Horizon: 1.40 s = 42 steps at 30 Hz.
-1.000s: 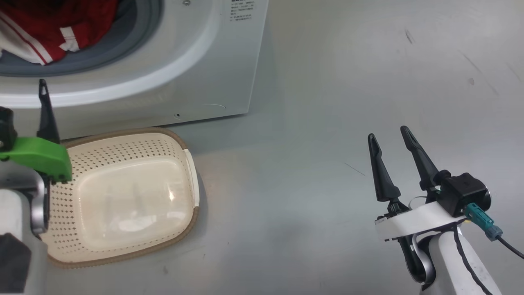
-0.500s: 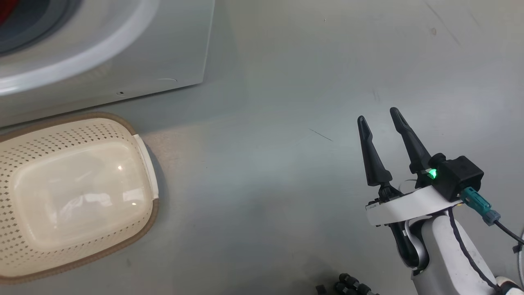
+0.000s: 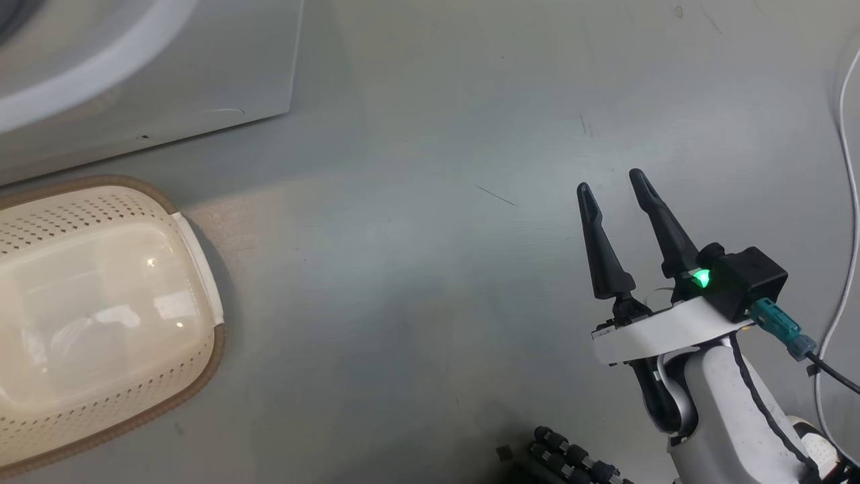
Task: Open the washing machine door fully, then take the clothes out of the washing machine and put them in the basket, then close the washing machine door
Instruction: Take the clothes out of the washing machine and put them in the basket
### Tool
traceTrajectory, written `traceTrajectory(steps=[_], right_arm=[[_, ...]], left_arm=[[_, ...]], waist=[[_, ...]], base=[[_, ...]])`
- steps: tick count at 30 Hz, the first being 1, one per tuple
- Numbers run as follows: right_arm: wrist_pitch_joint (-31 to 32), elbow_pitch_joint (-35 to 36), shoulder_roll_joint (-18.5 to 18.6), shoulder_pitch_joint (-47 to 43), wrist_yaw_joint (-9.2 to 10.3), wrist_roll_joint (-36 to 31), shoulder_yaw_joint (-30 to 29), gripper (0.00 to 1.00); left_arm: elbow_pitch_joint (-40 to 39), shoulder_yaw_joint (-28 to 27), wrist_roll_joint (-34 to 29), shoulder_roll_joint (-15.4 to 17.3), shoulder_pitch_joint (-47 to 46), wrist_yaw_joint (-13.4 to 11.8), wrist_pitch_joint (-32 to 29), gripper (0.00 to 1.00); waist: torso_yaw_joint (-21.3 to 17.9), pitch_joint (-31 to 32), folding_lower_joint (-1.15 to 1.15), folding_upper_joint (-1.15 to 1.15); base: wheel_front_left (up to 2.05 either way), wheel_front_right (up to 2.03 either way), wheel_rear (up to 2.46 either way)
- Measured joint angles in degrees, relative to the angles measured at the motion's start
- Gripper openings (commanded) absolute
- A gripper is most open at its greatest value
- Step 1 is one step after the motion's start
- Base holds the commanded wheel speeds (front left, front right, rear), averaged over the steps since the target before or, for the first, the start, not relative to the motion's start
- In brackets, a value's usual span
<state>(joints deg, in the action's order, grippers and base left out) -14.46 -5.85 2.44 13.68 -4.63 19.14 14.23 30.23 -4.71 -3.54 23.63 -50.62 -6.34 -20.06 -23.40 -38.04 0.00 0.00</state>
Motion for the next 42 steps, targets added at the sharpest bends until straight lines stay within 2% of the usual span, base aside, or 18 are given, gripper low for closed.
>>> traceTrajectory(steps=[5,11,15,29,31,32,33,42], right_arm=[[0.0,0.0,0.0,0.0,0.09,1.1,0.4,1.0],[0.0,0.0,0.0,0.6,0.24,1.4,0.8,1.0],[0.0,0.0,0.0,1.1,0.6,1.4,1.0,1.0],[0.0,-0.1,0.0,1.3,0.82,1.9,1.6,1.0],[0.0,-0.1,0.0,1.5,0.82,1.9,1.7,1.0],[0.0,-0.1,0.0,1.5,0.83,1.8,1.7,1.0],[0.0,-0.1,0.0,1.5,0.83,1.8,1.7,1.0],[0.0,-0.6,0.0,2.0,1.25,1.6,1.7,1.0]], left_arm=[[2.5,-0.8,-2.9,1.4,-1.6,-0.4,-1.4,1.0],[4.5,-1.9,-3.7,1.3,-4.1,-0.4,-2.9,1.0],[6.7,-3.2,-3.5,-0.4,-6.1,-0.4,-5.5,1.0],[11.1,-3.6,-3.1,-2.5,-9.9,-0.5,-10.3,1.0],[11.5,-3.6,-3.0,-2.6,-10.2,-0.5,-10.4,0.33],[11.7,-3.6,-3.0,-2.6,-10.3,-0.5,-10.4,0.14],[11.8,-3.6,-3.0,-2.8,-10.5,-0.5,-10.4,0.0],[13.6,-2.9,-2.7,-4.4,-10.5,-0.5,-7.8,0.0]], waist=[[-0.1,-0.3,0.0,0.0],[0.1,-0.6,0.0,0.0],[0.3,-0.9,0.0,0.0],[0.3,-1.2,0.0,0.0],[0.3,-1.1,0.0,0.0],[0.3,-1.1,0.0,0.0],[0.3,-1.0,0.0,0.0],[0.8,0.1,0.0,0.0]], base=[[0.0,0.0,0.0],[0.0,0.0,0.0],[0.0,0.0,0.0],[0.0,0.0,0.0],[0.0,0.0,0.0],[0.0,0.0,0.0],[0.0,0.0,0.0],[0.0,0.0,0.0]])
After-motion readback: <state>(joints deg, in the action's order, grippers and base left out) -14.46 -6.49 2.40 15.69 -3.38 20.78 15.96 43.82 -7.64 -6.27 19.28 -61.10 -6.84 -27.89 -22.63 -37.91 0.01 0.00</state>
